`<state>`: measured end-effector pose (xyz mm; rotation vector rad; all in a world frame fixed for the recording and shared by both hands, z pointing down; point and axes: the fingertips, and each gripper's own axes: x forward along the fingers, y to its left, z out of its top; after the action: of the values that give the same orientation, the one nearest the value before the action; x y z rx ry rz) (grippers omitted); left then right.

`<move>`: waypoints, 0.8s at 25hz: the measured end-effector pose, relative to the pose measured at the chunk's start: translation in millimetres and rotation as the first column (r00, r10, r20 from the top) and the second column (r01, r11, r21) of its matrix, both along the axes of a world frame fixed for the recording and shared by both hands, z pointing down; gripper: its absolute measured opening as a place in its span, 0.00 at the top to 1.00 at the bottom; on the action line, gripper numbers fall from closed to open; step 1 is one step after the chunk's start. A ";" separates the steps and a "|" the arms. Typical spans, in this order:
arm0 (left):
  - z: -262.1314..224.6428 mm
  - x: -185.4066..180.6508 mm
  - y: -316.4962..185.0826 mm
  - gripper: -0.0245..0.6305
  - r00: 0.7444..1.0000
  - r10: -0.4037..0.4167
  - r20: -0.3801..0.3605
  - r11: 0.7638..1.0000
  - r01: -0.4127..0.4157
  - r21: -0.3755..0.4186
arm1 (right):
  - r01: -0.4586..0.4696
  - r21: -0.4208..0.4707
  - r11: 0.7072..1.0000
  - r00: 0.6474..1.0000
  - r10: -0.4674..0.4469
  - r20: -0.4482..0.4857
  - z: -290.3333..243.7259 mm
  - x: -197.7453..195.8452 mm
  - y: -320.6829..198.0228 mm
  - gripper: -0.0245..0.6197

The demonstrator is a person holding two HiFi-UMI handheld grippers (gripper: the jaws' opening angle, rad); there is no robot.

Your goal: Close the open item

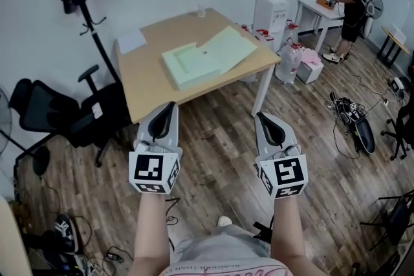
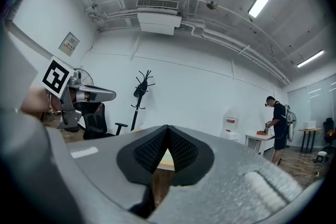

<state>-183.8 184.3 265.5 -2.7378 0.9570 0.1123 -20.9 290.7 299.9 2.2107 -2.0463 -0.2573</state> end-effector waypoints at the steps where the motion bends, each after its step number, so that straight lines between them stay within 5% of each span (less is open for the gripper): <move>1: 1.0 4.9 -3.6 0.94 1.000 -0.006 -0.001 1.000 0.006 -0.001 | 0.007 -0.003 1.000 1.000 -0.007 -0.002 1.2 5.2 -4.3 0.96; 20: 16.7 69.3 -64.3 0.94 1.000 0.001 0.015 1.000 -0.001 -0.012 | 0.012 -0.034 0.999 1.000 -0.012 -0.009 18.0 61.6 -64.3 0.96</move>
<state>-114.6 119.9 282.2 -2.7465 0.9555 0.0865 40.7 226.4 317.9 2.1739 -2.0445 -0.2317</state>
